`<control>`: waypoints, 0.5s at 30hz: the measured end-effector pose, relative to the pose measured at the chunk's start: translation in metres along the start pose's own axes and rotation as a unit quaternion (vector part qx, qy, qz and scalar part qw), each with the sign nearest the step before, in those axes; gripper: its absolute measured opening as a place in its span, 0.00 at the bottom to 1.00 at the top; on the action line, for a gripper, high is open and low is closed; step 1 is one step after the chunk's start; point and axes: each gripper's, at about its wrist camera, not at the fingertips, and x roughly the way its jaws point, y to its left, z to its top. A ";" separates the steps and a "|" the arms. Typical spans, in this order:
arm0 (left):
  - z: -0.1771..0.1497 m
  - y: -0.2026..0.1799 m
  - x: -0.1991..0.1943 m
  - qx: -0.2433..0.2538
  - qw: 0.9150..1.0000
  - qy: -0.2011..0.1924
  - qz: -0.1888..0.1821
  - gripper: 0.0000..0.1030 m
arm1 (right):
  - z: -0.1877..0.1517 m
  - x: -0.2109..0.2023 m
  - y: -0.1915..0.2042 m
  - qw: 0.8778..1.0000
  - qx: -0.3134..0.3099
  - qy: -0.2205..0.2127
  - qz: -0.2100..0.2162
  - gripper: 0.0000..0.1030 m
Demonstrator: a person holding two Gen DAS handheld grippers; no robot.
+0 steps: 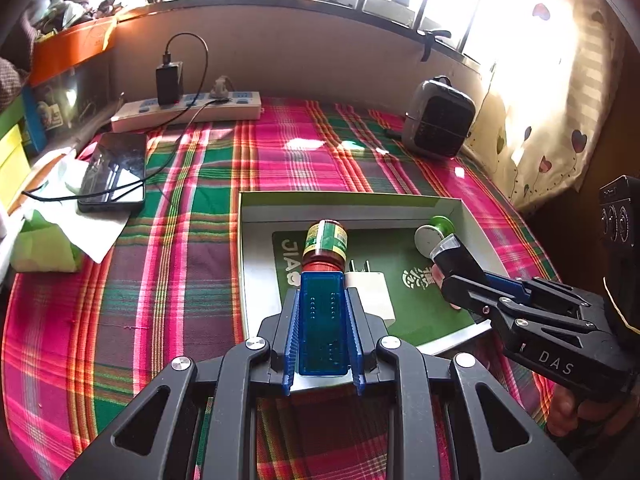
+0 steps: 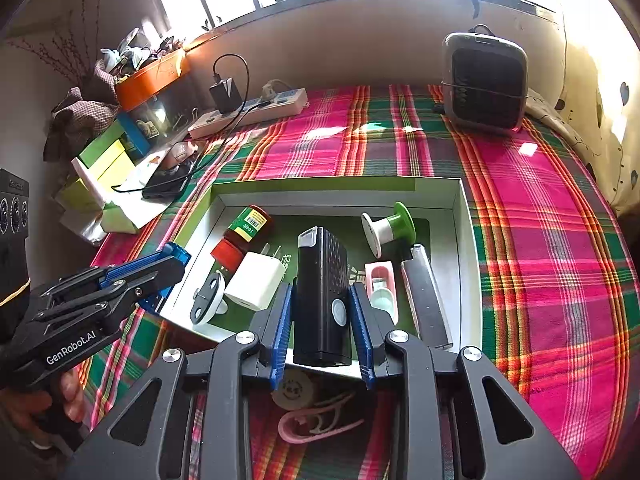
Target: Organize rigid objects
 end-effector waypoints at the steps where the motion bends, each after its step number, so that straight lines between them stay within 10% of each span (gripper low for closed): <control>1: 0.000 0.000 0.002 0.000 1.000 0.000 0.000 0.20 | 0.001 0.003 0.000 1.000 -0.001 0.002 0.001 0.29; 15: 0.002 0.005 0.019 -0.002 1.000 0.014 0.009 0.20 | 0.003 0.032 0.003 1.000 -0.005 0.029 0.006 0.29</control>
